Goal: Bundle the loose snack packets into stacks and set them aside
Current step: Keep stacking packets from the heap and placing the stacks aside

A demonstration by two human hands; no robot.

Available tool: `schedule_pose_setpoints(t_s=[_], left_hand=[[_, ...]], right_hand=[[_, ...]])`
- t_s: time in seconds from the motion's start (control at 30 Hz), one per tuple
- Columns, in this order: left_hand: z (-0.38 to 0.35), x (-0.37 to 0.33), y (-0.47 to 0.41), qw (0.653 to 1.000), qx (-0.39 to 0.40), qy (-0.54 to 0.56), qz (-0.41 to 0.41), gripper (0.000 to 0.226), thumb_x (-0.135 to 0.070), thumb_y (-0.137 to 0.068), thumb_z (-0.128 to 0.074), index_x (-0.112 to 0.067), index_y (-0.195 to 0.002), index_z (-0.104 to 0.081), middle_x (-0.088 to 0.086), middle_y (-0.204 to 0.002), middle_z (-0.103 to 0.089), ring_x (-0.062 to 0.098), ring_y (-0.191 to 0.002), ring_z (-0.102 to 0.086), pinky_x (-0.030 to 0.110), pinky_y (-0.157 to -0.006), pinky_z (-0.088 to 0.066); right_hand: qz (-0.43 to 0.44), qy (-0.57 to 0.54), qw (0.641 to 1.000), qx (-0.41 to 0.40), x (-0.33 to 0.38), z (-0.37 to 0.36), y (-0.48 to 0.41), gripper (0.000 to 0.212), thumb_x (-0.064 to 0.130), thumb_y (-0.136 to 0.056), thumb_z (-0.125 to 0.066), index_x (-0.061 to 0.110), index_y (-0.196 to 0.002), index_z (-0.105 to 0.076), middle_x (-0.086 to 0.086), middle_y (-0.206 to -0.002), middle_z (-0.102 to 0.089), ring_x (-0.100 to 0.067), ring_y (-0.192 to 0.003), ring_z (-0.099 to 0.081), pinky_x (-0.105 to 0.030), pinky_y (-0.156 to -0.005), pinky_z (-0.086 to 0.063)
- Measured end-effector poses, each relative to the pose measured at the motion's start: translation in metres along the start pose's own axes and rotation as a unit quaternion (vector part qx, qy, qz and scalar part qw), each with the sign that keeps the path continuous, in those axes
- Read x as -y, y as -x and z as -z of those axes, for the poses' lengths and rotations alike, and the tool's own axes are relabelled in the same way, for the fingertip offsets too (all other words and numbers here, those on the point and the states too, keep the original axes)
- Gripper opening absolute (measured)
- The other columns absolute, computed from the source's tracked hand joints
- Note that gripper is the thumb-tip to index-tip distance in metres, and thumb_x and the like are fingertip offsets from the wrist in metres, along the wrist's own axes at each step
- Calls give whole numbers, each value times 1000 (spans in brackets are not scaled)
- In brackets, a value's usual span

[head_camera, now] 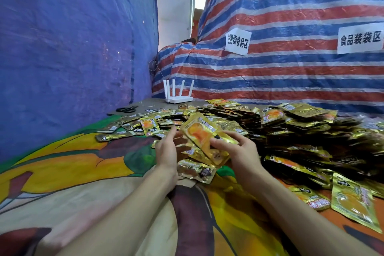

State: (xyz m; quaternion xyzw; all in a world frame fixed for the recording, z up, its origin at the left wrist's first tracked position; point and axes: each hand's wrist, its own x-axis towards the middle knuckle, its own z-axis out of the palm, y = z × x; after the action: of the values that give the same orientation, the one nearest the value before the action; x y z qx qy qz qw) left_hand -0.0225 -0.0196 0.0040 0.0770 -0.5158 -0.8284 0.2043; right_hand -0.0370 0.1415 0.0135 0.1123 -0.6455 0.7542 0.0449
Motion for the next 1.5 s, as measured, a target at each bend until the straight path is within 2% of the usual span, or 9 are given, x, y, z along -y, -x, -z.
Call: schedule_pose_setpoints(t_s=[0.07, 0.13, 0.27, 0.37, 0.63, 0.87, 1.17, 1.4, 1.5], left_hand=[[7, 1, -5, 992, -65, -83, -76, 34, -26, -99, -56, -11, -69, -61, -1, -52, -51, 19, -49, -43, 23, -44, -36], [11, 7, -6, 966, -54, -205, -151, 35, -22, -98, -58, -15, -64, -56, -6, -49, -46, 20, -51, -39, 26, -46, -30], [8, 21, -6, 876, 17, -447, -183, 19, -19, -91, -62, -28, -80, -50, -5, -86, -61, 20, -77, -59, 37, -70, -51], [9, 21, -4, 835, 26, -520, -179, 11, -27, -87, -62, -33, -93, -55, -9, -111, -60, 20, -102, -59, 35, -86, -47], [6, 25, -1, 740, 132, -653, -93, 65, -58, -90, -48, -38, -151, -34, -2, -164, -22, 28, -144, -31, 47, -116, -23], [3, 22, 6, 774, 131, -603, -144, 35, -54, -94, -50, -36, -123, -61, 3, -131, -55, 27, -124, -49, 41, -103, -38], [5, -1, -16, 851, 3, -511, -120, 14, -20, -92, -55, -28, -104, -56, -2, -119, -57, 24, -108, -55, 41, -94, -49], [43, -51, -95, 629, 200, -741, -123, 62, -31, -79, -73, -34, -137, -51, 6, -143, -43, 28, -138, -33, 49, -116, -28], [52, -54, -131, 616, 273, -735, -82, 80, -30, -77, -81, -32, -147, -42, 5, -151, -36, 27, -141, -32, 47, -117, -31]], right_hand=[[28, 1, 999, -32, 6, 5, 1, 36, 8, -75, -86, 19, -107, -71, -16, -98, -75, -29, -75, -76, -38, -60, -61], [76, 57, 993, -69, 12, 8, 1, 34, 10, -77, -86, 24, -104, -70, -7, -97, -74, -21, -75, -75, -30, -55, -57], [207, 209, 945, -145, 33, 19, -12, 38, 14, -77, -86, 22, -110, -68, 4, -103, -69, -16, -94, -67, -35, -76, -58], [281, 398, 856, -172, 50, 25, -39, 37, 13, -83, -79, 20, -118, -67, -5, -110, -65, -23, -99, -62, -39, -81, -53], [126, 699, 700, -70, 35, 22, -88, 45, 19, -84, -66, 23, -127, -55, -15, -125, -52, -35, -122, -44, -46, -102, -36], [79, 699, 709, -46, 20, 29, -89, 46, 53, -92, -40, 29, -130, -52, -20, -133, -52, -37, -128, -41, -48, -107, -30], [212, 660, 720, -17, 28, -27, -85, 52, 45, -91, -61, 18, -135, -58, -14, -136, -56, -32, -126, -44, -44, -106, -37], [137, 646, 747, 76, 10, -85, -122, 54, 36, -87, -62, 17, -136, -52, -15, -131, -56, -32, -122, -48, -42, -97, -46], [72, 686, 716, 104, 2, -99, -147, 59, 34, -83, -63, 19, -139, -48, -16, -137, -49, -34, -129, -41, -46, -101, -41]])
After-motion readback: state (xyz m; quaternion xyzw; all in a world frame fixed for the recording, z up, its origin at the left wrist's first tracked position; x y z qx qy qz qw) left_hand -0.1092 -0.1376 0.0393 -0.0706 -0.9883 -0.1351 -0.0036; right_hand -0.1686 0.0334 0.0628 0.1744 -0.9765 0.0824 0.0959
